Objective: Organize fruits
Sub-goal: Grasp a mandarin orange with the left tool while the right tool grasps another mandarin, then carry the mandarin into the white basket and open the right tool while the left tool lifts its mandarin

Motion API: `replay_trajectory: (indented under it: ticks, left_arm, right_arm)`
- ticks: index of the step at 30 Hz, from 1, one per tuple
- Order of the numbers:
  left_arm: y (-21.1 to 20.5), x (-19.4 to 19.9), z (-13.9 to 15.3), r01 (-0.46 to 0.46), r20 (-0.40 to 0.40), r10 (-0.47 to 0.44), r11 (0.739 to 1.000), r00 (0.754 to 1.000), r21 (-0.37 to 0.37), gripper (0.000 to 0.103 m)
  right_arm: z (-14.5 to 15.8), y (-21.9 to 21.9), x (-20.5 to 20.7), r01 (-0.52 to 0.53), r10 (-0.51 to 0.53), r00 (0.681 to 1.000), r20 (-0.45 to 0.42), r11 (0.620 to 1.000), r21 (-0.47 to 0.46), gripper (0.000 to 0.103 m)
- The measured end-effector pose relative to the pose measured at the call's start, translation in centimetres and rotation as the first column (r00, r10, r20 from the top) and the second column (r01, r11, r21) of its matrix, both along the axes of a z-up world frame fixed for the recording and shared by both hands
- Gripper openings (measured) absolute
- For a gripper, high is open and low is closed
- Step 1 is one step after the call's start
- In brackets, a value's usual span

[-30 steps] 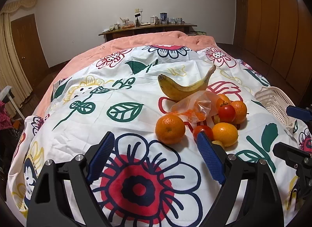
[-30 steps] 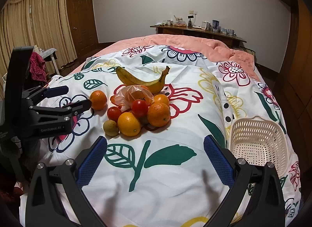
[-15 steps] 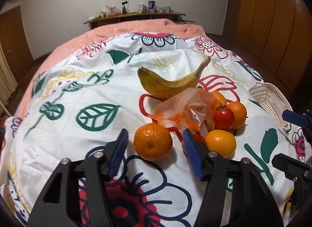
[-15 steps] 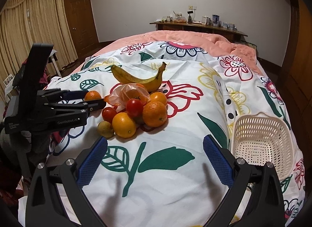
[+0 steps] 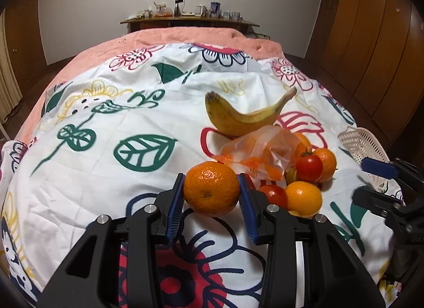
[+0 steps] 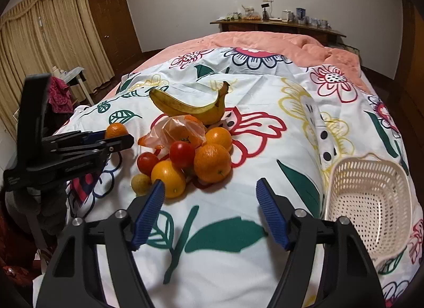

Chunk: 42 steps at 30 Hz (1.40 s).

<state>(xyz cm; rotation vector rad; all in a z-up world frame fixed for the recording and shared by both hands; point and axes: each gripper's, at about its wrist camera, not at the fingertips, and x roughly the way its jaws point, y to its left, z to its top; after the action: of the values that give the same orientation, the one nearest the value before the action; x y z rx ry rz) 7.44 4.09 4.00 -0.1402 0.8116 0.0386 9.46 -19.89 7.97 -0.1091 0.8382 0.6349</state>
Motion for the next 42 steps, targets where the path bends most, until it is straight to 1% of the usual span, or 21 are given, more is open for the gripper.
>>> replay_trajectory:
  ticks: [5, 7, 11, 13, 17, 22, 23, 24, 29, 34, 38, 42]
  left_arm:
    - [-0.5, -0.7, 1.6, 0.004, 0.037, -0.005, 1.000, 0.999, 0.018, 0.041]
    - [-0.7, -0.8, 2.1, 0.009, 0.046, -0.010, 1.000, 0.999, 0.021, 0.041]
    - [-1.2, -1.0, 2.9, 0.017, 0.059, -0.018, 1.000, 0.998, 0.023, 0.041]
    - [-1.4, -1.1, 3.1, 0.020, 0.062, -0.021, 1.000, 0.998, 0.025, 0.041]
    - [-1.6, -0.9, 3.3, 0.021, 0.063, -0.023, 0.999, 0.998, 0.030, 0.041]
    - [-1.6, -0.4, 3.1, 0.016, 0.056, -0.018, 0.999, 0.998, 0.031, 0.041]
    - [-1.6, -0.3, 3.0, 0.015, 0.053, -0.017, 0.999, 0.998, 0.030, 0.041]
    - [-1.6, -0.2, 3.0, 0.015, 0.052, -0.017, 0.999, 0.999, 0.029, 0.041]
    - [-1.8, 0.2, 2.8, 0.018, 0.044, -0.019, 0.999, 0.999, 0.031, 0.041]
    - [-2.1, 0.2, 2.8, 0.019, 0.044, -0.021, 0.999, 0.999, 0.036, 0.041]
    - [-2.5, 0.3, 3.1, 0.026, 0.052, -0.028, 0.999, 0.998, 0.042, 0.041]
    - [-3.2, 0.1, 3.5, 0.041, 0.059, -0.044, 0.998, 0.997, 0.048, 0.041]
  right_arm:
    - [-0.2, 0.7, 1.8, -0.020, 0.020, 0.998, -0.066, 1.000, -0.005, 0.060]
    - [-0.5, 1.1, 2.5, -0.031, 0.028, 0.995, -0.096, 0.999, -0.022, 0.058]
    - [-0.6, 2.4, 3.4, -0.068, 0.060, 0.994, -0.094, 0.994, -0.086, 0.057]
    - [-0.9, 3.0, 4.0, -0.089, 0.077, 0.992, -0.104, 0.990, -0.111, 0.055]
    - [-1.6, 3.8, 4.8, -0.130, 0.113, 0.984, -0.135, 0.983, -0.127, 0.052]
    - [-1.7, 4.5, 5.2, -0.159, 0.139, 0.981, -0.138, 0.976, -0.148, 0.047]
    - [-1.7, 4.6, 5.3, -0.164, 0.143, 0.979, -0.144, 0.976, -0.145, 0.043]
    - [-1.8, 4.5, 5.5, -0.165, 0.144, 0.977, -0.155, 0.976, -0.139, 0.040]
    - [-2.0, 4.1, 5.7, -0.164, 0.145, 0.975, -0.166, 0.981, -0.106, 0.040]
    - [-1.3, 3.2, 4.9, -0.146, 0.136, 0.983, -0.127, 0.986, -0.074, 0.040]
    - [-0.4, 1.6, 4.3, -0.109, 0.107, 0.988, -0.109, 0.994, -0.016, 0.040]
    - [0.7, -1.1, 3.7, -0.045, 0.048, 0.995, -0.091, 0.998, 0.043, 0.040]
